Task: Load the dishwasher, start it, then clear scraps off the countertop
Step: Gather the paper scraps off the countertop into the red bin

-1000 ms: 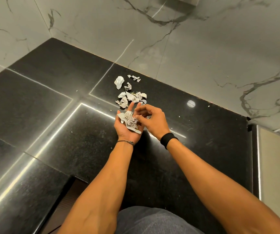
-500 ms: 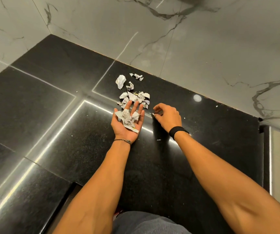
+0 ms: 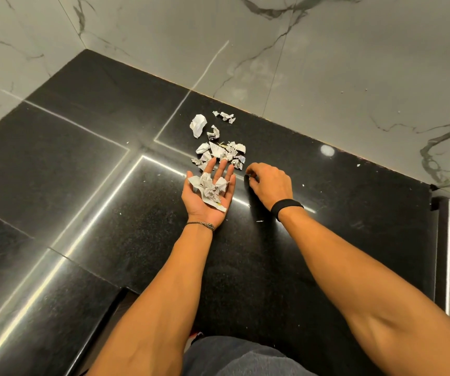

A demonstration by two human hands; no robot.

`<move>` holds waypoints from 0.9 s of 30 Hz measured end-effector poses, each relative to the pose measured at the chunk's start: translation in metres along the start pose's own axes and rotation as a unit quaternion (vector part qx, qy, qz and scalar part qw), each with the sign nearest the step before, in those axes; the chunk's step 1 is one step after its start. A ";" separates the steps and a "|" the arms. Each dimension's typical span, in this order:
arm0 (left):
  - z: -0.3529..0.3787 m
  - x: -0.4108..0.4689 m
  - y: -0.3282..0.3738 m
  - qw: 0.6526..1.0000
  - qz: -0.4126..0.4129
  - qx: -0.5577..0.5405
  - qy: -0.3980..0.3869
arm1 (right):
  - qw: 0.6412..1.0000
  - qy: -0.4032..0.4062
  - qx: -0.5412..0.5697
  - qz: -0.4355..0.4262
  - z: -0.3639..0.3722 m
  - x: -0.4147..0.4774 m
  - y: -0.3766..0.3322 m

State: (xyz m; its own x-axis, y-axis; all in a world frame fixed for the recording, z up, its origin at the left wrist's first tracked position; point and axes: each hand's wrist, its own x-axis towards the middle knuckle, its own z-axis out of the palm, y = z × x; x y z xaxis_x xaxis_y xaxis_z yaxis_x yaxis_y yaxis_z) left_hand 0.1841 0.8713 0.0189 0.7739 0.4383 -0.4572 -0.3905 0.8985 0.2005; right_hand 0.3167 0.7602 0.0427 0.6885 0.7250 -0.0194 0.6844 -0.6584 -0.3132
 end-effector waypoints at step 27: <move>0.014 -0.007 -0.016 1.000 -0.001 0.019 -0.008 | 0.890 0.008 0.456 0.001 -0.027 -0.044 -0.051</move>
State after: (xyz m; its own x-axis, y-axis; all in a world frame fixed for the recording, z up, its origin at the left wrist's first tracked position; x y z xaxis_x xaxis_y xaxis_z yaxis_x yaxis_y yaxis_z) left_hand 0.1919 0.8538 0.0314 0.7826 0.4360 -0.4443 -0.3698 0.8998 0.2315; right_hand 0.2584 0.7560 0.0854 0.6984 0.7157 -0.0092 0.2094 -0.2167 -0.9535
